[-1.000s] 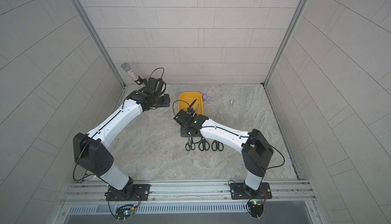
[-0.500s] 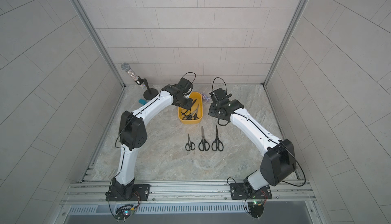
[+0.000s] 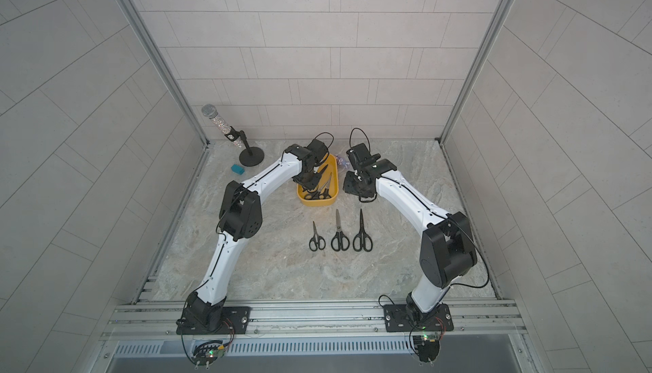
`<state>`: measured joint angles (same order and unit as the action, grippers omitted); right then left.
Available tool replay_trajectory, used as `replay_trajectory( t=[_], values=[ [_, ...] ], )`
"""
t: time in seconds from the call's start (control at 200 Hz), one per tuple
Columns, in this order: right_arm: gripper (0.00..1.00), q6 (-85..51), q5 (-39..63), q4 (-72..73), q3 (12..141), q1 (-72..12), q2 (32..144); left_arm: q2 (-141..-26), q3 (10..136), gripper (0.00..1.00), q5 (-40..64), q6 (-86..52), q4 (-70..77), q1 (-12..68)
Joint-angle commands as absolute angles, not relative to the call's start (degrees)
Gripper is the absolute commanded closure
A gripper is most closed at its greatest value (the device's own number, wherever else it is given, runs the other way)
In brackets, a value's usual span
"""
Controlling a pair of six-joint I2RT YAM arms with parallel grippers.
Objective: Take the scissors out of the storage box
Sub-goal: Pick up the scissors from the storage box.
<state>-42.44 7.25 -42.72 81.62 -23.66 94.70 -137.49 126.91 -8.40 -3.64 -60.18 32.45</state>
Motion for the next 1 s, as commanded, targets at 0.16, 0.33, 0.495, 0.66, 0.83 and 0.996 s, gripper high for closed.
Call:
replay_trajectory(
  t=[0.16, 0.33, 0.495, 0.66, 0.83, 0.996],
  values=[
    [0.63, -42.19, 8.44, -44.43, 82.64, -22.64, 95.21, -141.14, 129.63, 0.62, -7.00, -3.05, -59.39, 33.16],
    [0.63, -42.06, 8.53, -45.56, 82.80, -22.12, 94.64, -142.81, 130.20, 0.62, -8.48, -3.09, -57.76, 33.32],
    [0.63, -41.96, 8.61, -46.32, 80.43, -22.07, 92.75, -143.96, 130.76, 0.62, -11.26, -2.73, -56.69, 33.24],
    [0.63, -42.28, 8.75, -46.49, 79.15, -22.10, 92.42, -144.20, 131.35, 0.63, -11.90, -2.73, -55.37, 33.28],
    [0.63, -42.20, 8.86, -46.49, 79.76, -22.15, 92.89, -144.76, 133.06, 0.64, -12.24, -2.52, -55.78, 32.99],
    [0.63, -42.08, 8.97, -46.84, 80.07, -22.14, 93.08, -145.85, 133.08, 0.65, -8.32, -1.71, -56.27, 32.71]
  ],
)
